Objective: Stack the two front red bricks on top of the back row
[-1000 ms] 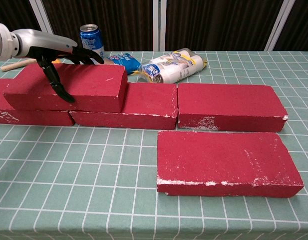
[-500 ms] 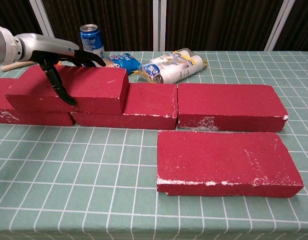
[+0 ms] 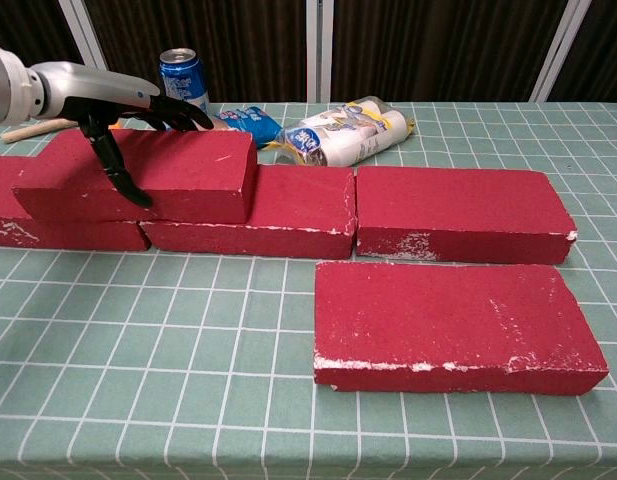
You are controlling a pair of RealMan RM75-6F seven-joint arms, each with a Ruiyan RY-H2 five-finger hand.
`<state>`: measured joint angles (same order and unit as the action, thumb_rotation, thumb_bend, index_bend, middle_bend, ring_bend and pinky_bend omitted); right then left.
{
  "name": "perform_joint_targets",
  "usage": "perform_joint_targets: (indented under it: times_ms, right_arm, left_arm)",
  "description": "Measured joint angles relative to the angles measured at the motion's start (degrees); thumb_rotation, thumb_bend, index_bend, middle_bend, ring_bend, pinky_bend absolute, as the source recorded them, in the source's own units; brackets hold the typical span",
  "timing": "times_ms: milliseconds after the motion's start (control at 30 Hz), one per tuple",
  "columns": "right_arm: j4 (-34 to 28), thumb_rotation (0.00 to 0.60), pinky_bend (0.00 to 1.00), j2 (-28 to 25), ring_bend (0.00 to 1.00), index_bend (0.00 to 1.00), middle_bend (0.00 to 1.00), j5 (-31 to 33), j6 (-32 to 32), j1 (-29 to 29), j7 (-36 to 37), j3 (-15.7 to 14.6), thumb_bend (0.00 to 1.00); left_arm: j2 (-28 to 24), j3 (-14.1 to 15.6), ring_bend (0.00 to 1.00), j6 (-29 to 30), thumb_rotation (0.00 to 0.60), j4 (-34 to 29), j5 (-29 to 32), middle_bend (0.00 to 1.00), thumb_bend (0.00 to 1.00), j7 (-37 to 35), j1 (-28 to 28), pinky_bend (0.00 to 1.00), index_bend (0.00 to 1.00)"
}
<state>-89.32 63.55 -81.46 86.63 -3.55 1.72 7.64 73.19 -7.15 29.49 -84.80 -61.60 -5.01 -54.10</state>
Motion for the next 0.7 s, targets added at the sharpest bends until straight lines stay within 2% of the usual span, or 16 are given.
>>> perform_joint_targets:
  times_ms: [233, 700]
  right_arm:
    - [0.0, 0.6, 0.0, 0.0, 0.0, 0.0, 0.0, 0.1, -0.1, -0.1, 0.0, 0.0, 0.11]
    - [-0.1, 0.6, 0.0, -0.1, 0.0, 0.0, 0.0, 0.4, -0.3, -0.1, -0.1, 0.1, 0.11]
  left_arm:
    - [-0.1, 0.0, 0.0, -0.3, 0.6, 0.0, -0.8, 0.11, 0.04, -0.3, -0.1, 0.0, 0.04]
    - [0.0, 0.1, 0.0, 0.1, 0.6, 0.1, -2.2, 0.1, 0.04, -0.7, -0.1, 0.0, 0.06]
